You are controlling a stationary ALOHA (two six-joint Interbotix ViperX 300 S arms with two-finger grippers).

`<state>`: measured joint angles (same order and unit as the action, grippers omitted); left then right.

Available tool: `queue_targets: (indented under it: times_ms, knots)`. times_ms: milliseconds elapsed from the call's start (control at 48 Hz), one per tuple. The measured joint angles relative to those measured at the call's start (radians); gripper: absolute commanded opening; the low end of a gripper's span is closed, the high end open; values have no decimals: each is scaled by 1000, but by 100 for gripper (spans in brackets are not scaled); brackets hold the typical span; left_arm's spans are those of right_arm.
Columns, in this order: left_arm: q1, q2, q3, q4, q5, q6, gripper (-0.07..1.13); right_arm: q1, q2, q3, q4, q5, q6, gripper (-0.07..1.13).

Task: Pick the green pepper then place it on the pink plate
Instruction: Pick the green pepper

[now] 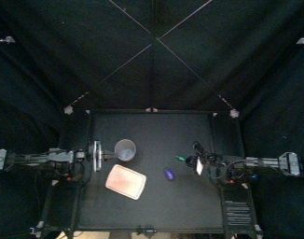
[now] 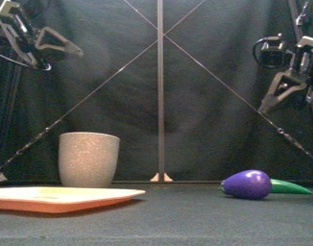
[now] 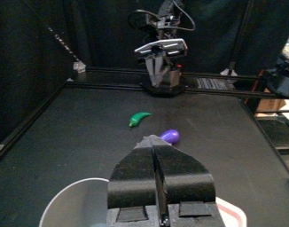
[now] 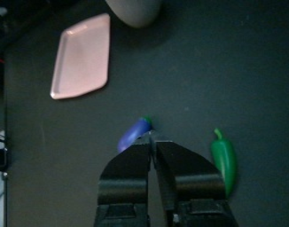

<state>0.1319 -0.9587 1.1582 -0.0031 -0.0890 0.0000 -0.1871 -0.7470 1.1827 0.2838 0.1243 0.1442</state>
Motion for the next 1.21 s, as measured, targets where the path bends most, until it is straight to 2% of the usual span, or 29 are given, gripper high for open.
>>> queue_targets:
  times_ms: [125,229,583,1208]
  knots:
    - [11,2,9,-2,2,-2,15,-31,61,6,2,8,31,90]
    - [11,2,9,-6,0,-2,15,-57,109,11,-3,9,71,100]
    - [11,2,9,-12,0,0,15,-95,273,14,-101,0,94,100]
    - [11,2,29,-48,-3,-2,15,-130,534,-44,-152,-95,94,99]
